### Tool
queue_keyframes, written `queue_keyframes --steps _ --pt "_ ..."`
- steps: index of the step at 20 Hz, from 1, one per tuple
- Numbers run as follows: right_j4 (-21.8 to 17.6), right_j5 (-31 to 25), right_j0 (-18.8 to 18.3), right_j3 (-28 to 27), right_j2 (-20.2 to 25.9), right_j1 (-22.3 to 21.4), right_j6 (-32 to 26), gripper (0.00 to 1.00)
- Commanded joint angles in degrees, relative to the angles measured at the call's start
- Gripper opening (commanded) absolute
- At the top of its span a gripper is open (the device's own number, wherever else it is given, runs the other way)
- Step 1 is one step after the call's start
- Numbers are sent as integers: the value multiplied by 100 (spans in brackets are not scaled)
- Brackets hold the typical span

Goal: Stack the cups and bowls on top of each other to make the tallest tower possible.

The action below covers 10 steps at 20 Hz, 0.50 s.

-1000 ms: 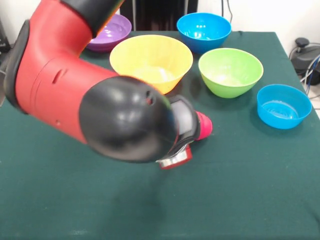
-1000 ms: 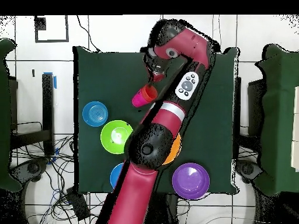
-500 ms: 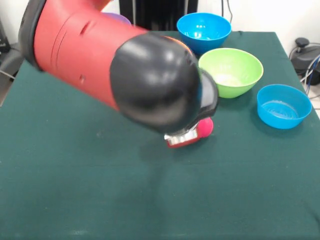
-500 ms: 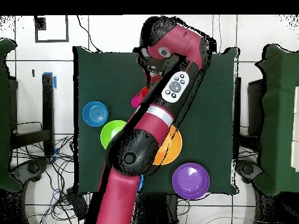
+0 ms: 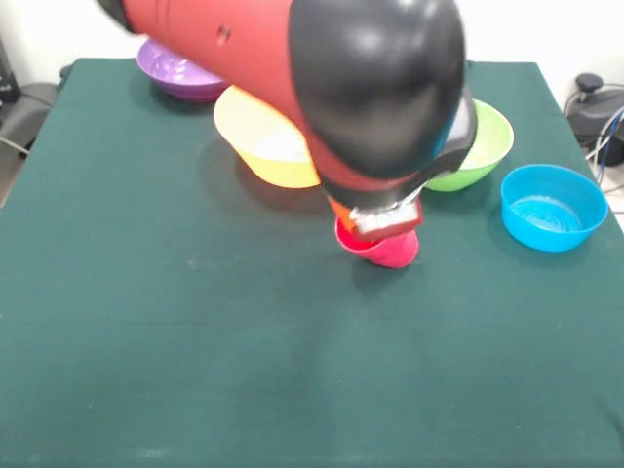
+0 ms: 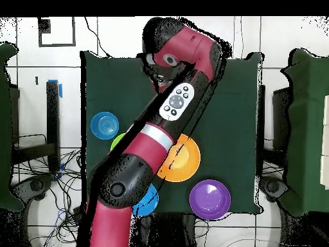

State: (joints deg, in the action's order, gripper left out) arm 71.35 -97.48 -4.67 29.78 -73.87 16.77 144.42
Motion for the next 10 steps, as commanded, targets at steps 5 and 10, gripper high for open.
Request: queue_keyframes --steps 5,10 --pt "-763 769 1041 1999 1558 -820 -177 0" --pt "-830 903 1300 2372 1848 -1045 36 0"
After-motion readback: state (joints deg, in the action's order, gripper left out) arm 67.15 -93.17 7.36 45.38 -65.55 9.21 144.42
